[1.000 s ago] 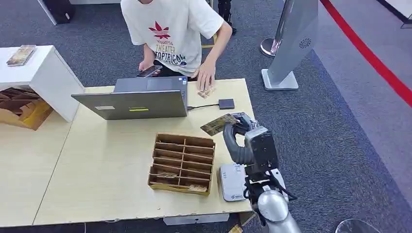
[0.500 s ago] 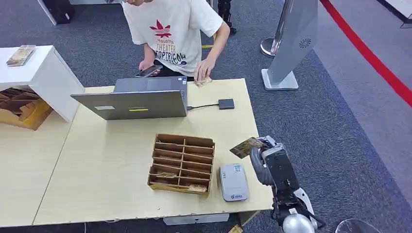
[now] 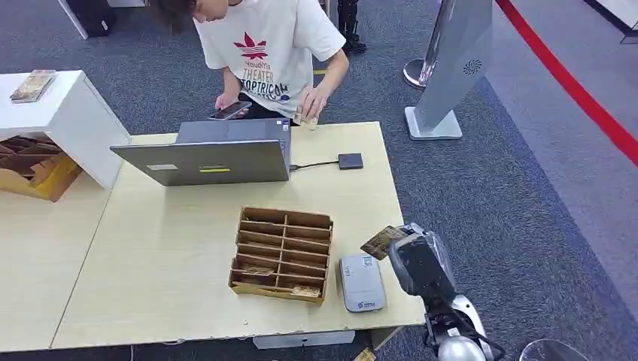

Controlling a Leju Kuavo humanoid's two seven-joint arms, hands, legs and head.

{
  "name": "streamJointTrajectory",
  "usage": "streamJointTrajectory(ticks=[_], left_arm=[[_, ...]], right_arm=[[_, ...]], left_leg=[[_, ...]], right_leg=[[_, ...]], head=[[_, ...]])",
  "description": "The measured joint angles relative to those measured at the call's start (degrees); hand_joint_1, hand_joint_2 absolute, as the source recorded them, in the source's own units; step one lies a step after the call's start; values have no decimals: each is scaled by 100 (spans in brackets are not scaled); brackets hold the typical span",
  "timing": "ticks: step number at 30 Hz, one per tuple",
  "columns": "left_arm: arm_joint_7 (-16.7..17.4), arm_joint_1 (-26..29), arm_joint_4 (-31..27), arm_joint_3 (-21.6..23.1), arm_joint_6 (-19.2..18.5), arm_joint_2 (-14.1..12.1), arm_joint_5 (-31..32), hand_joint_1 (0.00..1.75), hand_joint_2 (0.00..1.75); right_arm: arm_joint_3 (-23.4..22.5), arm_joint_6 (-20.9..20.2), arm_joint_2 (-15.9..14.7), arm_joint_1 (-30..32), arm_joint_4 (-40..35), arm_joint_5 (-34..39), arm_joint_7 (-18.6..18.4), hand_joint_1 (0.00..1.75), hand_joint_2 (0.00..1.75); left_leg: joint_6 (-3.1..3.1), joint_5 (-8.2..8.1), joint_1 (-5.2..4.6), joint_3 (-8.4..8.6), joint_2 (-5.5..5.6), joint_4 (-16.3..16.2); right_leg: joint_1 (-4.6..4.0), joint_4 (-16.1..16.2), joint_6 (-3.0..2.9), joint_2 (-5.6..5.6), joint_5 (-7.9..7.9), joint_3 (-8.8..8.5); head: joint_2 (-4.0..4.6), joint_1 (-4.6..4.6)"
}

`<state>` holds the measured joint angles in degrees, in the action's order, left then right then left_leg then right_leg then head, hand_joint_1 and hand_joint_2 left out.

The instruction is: Pass the card to the sensor for recognition and then transmit it.

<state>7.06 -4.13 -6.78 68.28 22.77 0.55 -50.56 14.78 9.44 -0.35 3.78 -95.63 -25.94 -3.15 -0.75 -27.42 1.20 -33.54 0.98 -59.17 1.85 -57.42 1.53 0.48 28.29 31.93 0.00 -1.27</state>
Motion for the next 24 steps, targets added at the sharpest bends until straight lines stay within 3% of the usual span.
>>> streamJointTrajectory(ticks=[4,14,24], left_arm=[[2,-2,0,0,-15,0,2,0,0],[-28,-13,0,17,-85,-28,-50,0,0],[-70,-13,0,28,-118,-59,-203,0,0]], right_arm=[[7,-202,-20,-111,156,-171,-112,175,175],[359,-1172,-448,-932,849,-758,-345,175,175],[658,-1366,-767,-1288,1340,-758,-463,175,175]], left_leg=[[0,0,0,-1,-1,0],[1,3,0,2,-1,-1],[1,3,0,1,0,-1]], right_leg=[[0,0,0,1,0,0],[0,0,0,1,-7,-1],[0,0,0,0,-6,-1]], head=[[0,0],[0,0],[0,0]])
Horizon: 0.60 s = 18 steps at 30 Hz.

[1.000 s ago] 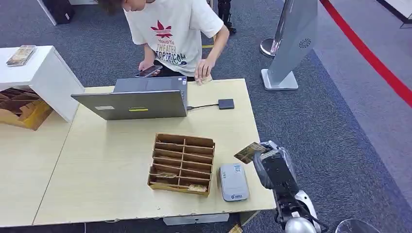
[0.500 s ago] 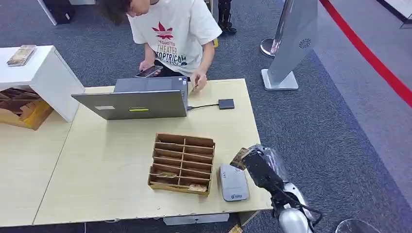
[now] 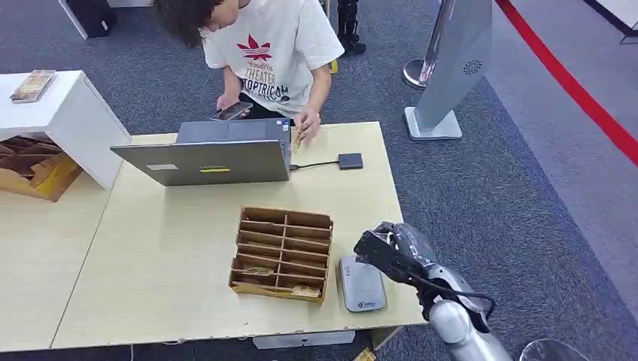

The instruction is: Pass the card to the sensor for recognition and then transmit it.

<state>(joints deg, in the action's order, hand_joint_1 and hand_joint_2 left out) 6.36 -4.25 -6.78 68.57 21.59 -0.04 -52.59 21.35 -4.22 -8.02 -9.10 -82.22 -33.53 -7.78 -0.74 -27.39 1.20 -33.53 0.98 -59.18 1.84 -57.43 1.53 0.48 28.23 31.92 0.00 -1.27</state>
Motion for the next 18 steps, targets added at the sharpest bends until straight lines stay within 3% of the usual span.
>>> streamJointTrajectory(ticks=[18], left_arm=[[-20,2,0,15,2,-11,-264,0,0]], right_arm=[[140,-254,-275,-59,450,172,-177,175,175]], left_leg=[[0,0,0,1,0,0]], right_leg=[[0,0,0,0,0,0]], head=[[0,0]])
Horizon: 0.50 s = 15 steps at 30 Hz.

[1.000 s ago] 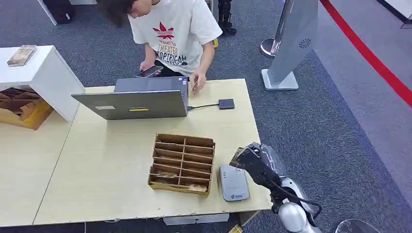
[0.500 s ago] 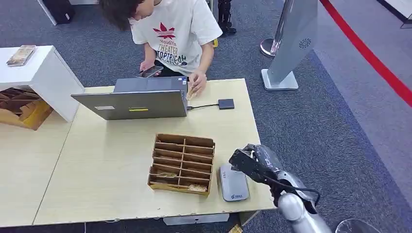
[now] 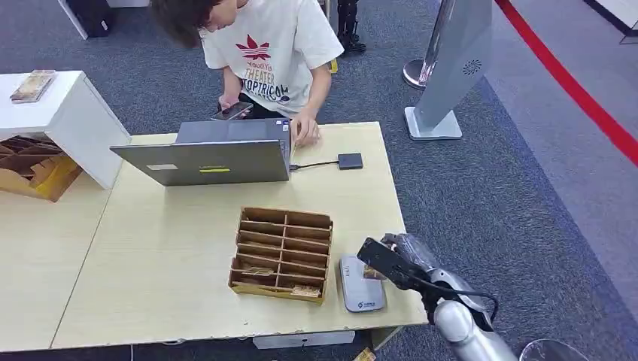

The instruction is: Pass the card to the sensor for recognition and then transmit it.

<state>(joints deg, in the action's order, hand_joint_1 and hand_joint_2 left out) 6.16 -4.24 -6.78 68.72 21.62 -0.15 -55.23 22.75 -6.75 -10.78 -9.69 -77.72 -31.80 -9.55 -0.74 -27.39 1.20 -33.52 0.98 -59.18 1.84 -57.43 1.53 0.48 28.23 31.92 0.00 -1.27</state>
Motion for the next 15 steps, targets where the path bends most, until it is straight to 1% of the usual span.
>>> streamJointTrajectory(ticks=[15], left_arm=[[-44,4,0,0,35,-15,-250,0,0]], right_arm=[[404,-39,4,-80,339,284,-4,175,175]], left_leg=[[0,0,0,1,0,0]], right_leg=[[0,0,0,0,0,-2]], head=[[0,0]])
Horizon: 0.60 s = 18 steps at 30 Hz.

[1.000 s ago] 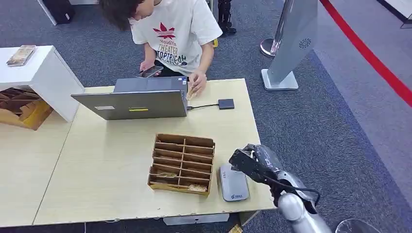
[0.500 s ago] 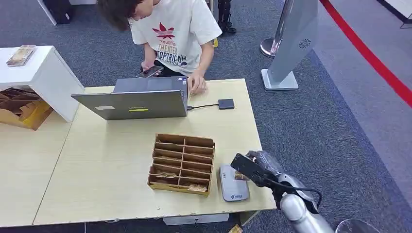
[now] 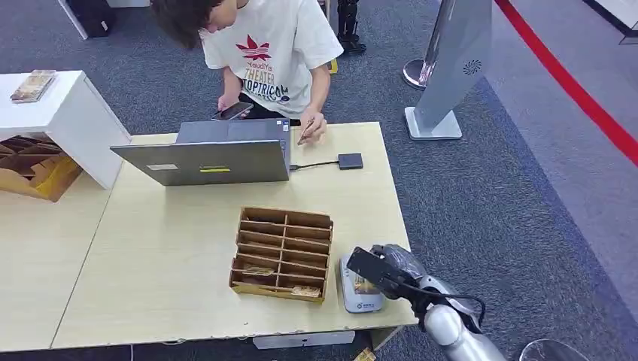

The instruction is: Pass the card to the sensor for recognition and then transmit it.

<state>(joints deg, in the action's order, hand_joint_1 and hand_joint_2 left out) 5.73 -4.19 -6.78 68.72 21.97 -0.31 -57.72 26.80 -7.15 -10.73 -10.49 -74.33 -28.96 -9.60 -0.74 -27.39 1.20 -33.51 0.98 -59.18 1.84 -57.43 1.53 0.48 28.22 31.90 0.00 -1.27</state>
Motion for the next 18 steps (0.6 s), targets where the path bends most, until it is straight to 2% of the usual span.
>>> streamJointTrajectory(ticks=[18], left_arm=[[-37,7,0,0,-2,-2,-195,0,0]], right_arm=[[125,46,7,-25,94,57,-44,175,175]], left_leg=[[0,0,0,2,0,0]], right_leg=[[0,0,0,0,0,-1]], head=[[0,0]])
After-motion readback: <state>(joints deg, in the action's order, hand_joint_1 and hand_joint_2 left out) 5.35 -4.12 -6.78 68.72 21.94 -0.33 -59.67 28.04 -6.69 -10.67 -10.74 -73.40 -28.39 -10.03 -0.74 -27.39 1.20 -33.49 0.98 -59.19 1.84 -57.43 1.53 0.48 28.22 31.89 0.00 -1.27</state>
